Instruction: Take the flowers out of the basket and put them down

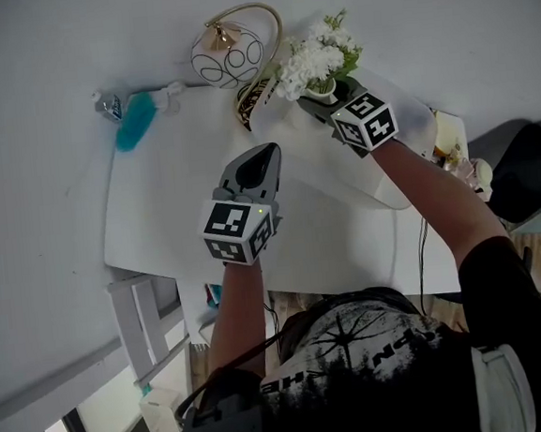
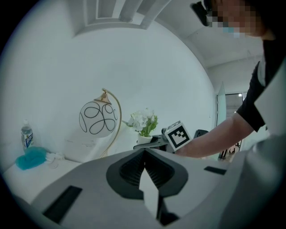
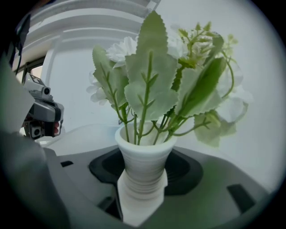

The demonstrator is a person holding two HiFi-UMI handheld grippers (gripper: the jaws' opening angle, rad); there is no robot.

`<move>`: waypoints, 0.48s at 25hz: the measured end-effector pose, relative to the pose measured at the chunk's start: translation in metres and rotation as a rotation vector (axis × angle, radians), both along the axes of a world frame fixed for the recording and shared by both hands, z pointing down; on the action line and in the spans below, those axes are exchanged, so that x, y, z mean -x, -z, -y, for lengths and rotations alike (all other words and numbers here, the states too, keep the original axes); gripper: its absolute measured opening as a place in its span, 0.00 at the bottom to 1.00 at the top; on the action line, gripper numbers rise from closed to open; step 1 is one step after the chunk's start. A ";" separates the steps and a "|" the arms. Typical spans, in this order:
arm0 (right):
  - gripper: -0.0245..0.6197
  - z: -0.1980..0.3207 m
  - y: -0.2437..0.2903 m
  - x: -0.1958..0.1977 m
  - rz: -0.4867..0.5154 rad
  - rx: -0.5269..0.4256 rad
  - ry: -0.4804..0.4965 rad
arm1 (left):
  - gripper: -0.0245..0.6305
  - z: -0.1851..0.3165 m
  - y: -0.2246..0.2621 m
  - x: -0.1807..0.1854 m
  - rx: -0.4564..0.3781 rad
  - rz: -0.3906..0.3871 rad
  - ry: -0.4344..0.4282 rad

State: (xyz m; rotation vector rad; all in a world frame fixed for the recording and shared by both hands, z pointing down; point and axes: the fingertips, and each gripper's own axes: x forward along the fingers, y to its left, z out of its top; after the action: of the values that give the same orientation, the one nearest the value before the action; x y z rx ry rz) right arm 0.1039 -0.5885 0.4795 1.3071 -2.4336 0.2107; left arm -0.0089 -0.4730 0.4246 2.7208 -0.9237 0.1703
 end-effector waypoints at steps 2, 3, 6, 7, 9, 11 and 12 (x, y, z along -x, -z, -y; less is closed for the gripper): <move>0.43 -0.012 0.013 0.003 0.012 -0.002 0.011 | 0.05 -0.008 0.004 0.001 -0.008 0.002 0.002; 0.43 -0.018 0.019 0.005 0.016 -0.004 0.018 | 0.05 -0.012 0.006 0.002 -0.014 0.002 0.003; 0.43 -0.037 0.039 0.013 0.016 -0.017 0.041 | 0.05 -0.024 0.015 0.005 -0.033 0.006 0.007; 0.43 -0.043 0.045 0.015 0.018 -0.022 0.049 | 0.05 -0.028 0.017 0.006 -0.038 0.008 0.008; 0.43 -0.054 0.059 0.020 0.026 -0.030 0.060 | 0.05 -0.037 0.020 0.008 -0.049 0.017 0.011; 0.43 -0.064 0.071 0.026 0.031 -0.038 0.069 | 0.05 -0.047 0.022 0.011 -0.057 0.030 0.014; 0.43 -0.069 0.078 0.028 0.029 -0.044 0.076 | 0.05 -0.052 0.023 0.012 -0.060 0.033 0.016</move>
State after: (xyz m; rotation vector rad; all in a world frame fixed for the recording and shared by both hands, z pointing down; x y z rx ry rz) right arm 0.0756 -0.5195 0.4017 1.2356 -2.5203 0.1575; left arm -0.0207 -0.4214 0.4016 2.7717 -0.9750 0.1873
